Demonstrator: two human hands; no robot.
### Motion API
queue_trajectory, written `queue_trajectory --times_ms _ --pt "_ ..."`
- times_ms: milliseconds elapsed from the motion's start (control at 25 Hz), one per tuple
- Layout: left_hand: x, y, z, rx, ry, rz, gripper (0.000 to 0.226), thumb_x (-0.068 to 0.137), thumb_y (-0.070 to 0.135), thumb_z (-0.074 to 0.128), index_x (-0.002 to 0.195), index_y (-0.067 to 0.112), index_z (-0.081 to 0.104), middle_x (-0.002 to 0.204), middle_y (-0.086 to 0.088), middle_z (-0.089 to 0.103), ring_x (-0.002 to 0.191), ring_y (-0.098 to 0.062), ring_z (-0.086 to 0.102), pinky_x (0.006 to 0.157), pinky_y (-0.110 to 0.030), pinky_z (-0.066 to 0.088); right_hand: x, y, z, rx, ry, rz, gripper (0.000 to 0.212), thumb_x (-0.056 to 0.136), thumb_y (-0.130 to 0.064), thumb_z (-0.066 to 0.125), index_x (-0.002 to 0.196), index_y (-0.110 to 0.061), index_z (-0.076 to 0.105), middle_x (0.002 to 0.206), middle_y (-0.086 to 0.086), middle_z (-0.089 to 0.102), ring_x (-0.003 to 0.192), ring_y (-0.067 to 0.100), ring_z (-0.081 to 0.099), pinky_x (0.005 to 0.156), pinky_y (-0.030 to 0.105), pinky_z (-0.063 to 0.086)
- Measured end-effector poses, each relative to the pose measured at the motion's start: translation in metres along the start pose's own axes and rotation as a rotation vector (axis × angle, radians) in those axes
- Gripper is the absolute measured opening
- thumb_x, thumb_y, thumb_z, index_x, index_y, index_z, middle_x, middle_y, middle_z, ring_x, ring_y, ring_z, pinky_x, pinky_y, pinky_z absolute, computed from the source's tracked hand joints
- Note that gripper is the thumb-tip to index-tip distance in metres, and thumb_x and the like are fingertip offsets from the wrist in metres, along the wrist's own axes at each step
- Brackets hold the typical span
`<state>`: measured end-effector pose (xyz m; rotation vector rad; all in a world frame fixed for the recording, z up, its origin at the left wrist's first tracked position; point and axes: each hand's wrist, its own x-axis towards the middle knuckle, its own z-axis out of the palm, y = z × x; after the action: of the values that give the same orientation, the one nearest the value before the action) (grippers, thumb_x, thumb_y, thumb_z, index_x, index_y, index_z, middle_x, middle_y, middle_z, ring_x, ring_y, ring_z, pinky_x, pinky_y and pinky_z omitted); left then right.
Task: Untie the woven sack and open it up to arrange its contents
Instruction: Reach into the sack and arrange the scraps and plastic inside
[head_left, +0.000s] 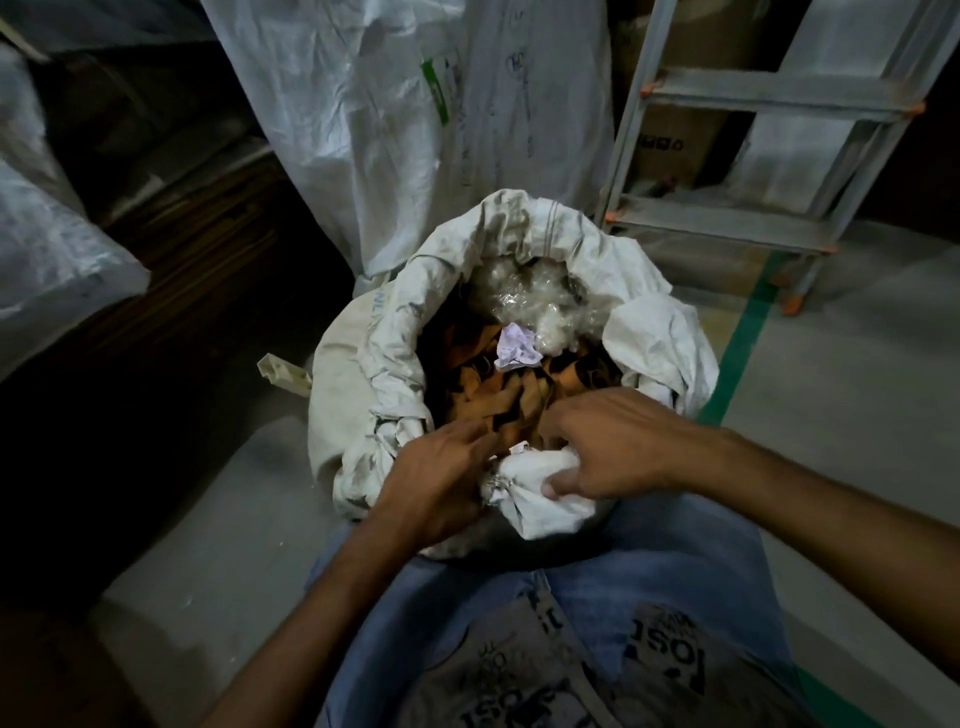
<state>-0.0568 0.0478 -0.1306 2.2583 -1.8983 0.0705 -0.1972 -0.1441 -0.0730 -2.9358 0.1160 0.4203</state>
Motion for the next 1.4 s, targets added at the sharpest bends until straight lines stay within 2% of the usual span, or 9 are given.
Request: queue_trajectory --times_ms 160,320,440,600,720,960,1160,1280,1400 --pt "-0.011 -0.017 -0.029 -0.427 0.015 -0.389 0.041 0.081 0.055 0.049 0.113 0.036 0.068 0.111 0.015 0.060 0.095 -0.008 0.060 0.075 -0.030 0.049 0.021 -0.007 0.023 0.075 -0.129 0.016 0.067 0.086 -0.058 0.068 0.139 -0.027 0.039 0.101 0.000 0.064 0.094 0.025 0.063 0.070 0.035 0.045" --pt "-0.015 -0.011 -0.009 0.016 0.227 -0.673 0.055 0.085 0.055 0.064 0.131 0.027 0.053 0.139 -0.004 0.042 0.129 -0.026 0.039 0.098 -0.047 0.043 0.015 -0.021 0.046 -0.102 0.174 -0.074 0.024 0.080 -0.040 0.068 0.093 -0.020 0.061 0.082 -0.001 0.066 0.077 0.022 0.062 0.058 0.032 0.039" --pt "-0.006 -0.015 -0.023 -0.202 0.194 -0.818 0.075 0.085 0.064 0.063 0.143 0.022 0.044 0.147 -0.010 0.032 0.136 -0.031 0.029 0.104 -0.056 0.043 0.008 -0.028 0.055 -0.224 0.381 -0.016 0.021 0.071 -0.018 0.081 0.080 -0.015 0.062 0.068 0.002 0.066 0.062 0.023 0.059 0.049 0.029 0.036" --pt "-0.022 -0.037 -0.037 -0.021 -0.045 -0.103 0.109 0.067 0.090 0.054 0.158 0.039 0.022 0.168 0.002 0.010 0.153 -0.025 0.010 0.117 -0.055 0.021 0.005 -0.011 0.035 -0.126 0.402 -0.053 0.013 0.080 -0.021 0.077 0.089 -0.023 0.068 0.069 -0.009 0.057 0.064 0.013 0.051 0.051 0.024 0.026" --pt "-0.041 -0.043 -0.010 0.222 -0.203 0.134 0.135 0.062 0.064 0.082 0.162 0.035 -0.003 0.171 -0.005 0.004 0.154 -0.025 0.011 0.118 -0.055 0.015 0.008 0.001 0.011 -0.030 0.355 -0.043 0.014 0.089 -0.030 0.070 0.103 -0.033 0.072 0.080 -0.017 0.046 0.074 0.010 0.053 0.061 0.024 0.029" --pt "-0.038 -0.048 0.001 0.245 0.152 0.019 0.103 0.072 0.039 0.084 0.157 0.024 0.027 0.138 -0.012 0.058 0.108 -0.032 0.065 0.084 -0.045 0.051 0.005 -0.008 0.014 0.073 0.306 -0.021 0.032 0.090 -0.053 0.052 0.099 -0.028 0.070 0.085 -0.011 0.059 0.082 0.011 0.052 0.070 0.028 0.027" --pt "-0.035 -0.038 -0.004 0.229 0.381 -0.167 0.041 0.067 0.018 0.077 0.105 0.018 0.061 0.102 -0.008 0.067 0.081 -0.030 0.065 0.066 -0.037 0.048 0.025 -0.029 0.020 0.212 0.081 0.019 0.086 0.080 -0.082 0.053 0.149 -0.033 0.037 0.112 -0.005 0.069 0.095 0.019 0.067 0.081 0.036 0.052" --pt "-0.035 -0.026 0.004 0.132 0.338 -0.313 0.024 0.072 0.019 0.072 0.095 0.019 0.065 0.100 -0.006 0.063 0.081 -0.029 0.059 0.063 -0.038 0.045 0.040 -0.049 0.050 -0.098 0.213 0.032 0.065 0.078 -0.049 0.073 0.130 -0.019 0.049 0.096 0.002 0.067 0.078 0.026 0.067 0.059 0.034 0.043" --pt "-0.028 -0.027 -0.020 -0.030 0.068 -0.287 0.039 0.075 0.052 0.056 0.102 0.025 0.063 0.112 0.001 0.055 0.093 -0.022 0.056 0.072 -0.036 0.046 0.044 -0.055 0.071 -0.244 0.507 0.116 0.042 0.071 -0.015 0.082 0.104 -0.015 0.056 0.082 0.005 0.060 0.057 0.022 0.058 0.046 0.031 0.030"
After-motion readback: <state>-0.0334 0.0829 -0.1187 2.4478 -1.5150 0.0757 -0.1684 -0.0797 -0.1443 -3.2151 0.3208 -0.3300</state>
